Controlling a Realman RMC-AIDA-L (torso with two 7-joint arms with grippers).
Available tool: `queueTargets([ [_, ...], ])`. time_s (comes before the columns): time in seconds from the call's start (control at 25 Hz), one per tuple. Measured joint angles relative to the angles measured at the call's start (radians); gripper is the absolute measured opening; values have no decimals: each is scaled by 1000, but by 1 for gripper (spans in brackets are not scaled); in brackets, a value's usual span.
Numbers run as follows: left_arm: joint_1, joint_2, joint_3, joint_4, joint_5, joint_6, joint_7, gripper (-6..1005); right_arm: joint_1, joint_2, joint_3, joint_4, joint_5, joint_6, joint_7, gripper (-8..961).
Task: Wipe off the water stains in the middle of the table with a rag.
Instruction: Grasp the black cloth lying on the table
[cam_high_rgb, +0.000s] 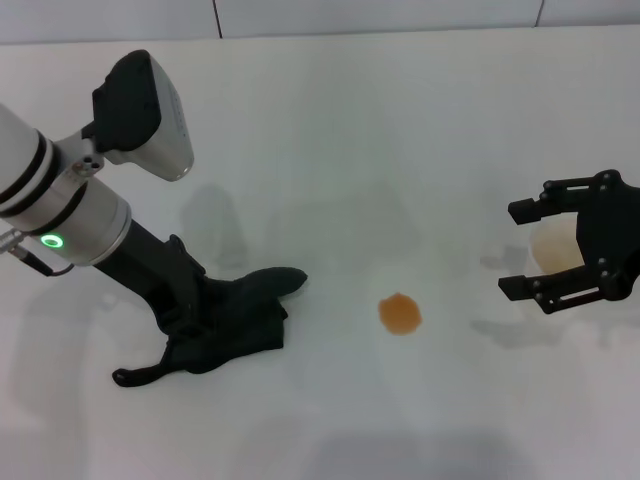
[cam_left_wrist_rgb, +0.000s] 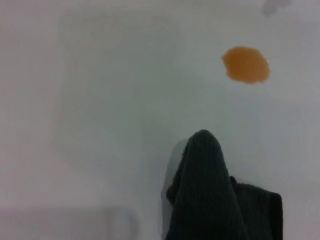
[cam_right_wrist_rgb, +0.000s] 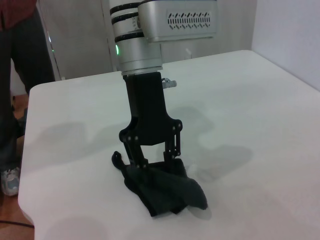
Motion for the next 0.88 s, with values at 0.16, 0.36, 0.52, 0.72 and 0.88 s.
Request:
queueTargets([
  [0.16, -3, 0, -4, 2, -7, -1, -5, 425, 0, 0, 0, -1, 1, -2, 1, 838],
  [0.36, -3, 2, -3, 4, -37, -2, -11, 401, 0, 0, 1, -1, 1, -1, 1, 838],
  [0.52, -4, 1, 4, 1, -43, -2, -11, 271, 0, 0, 2, -2, 1, -1, 3, 838],
  [0.72, -4, 0, 2, 0, -52, -2, -13, 242, 0, 0, 2, -8, 1, -4, 10, 838],
  [0.88, -4, 0, 0, 1, -53, 0, -13, 245, 0, 0, 2, -8, 1, -6, 11, 838],
])
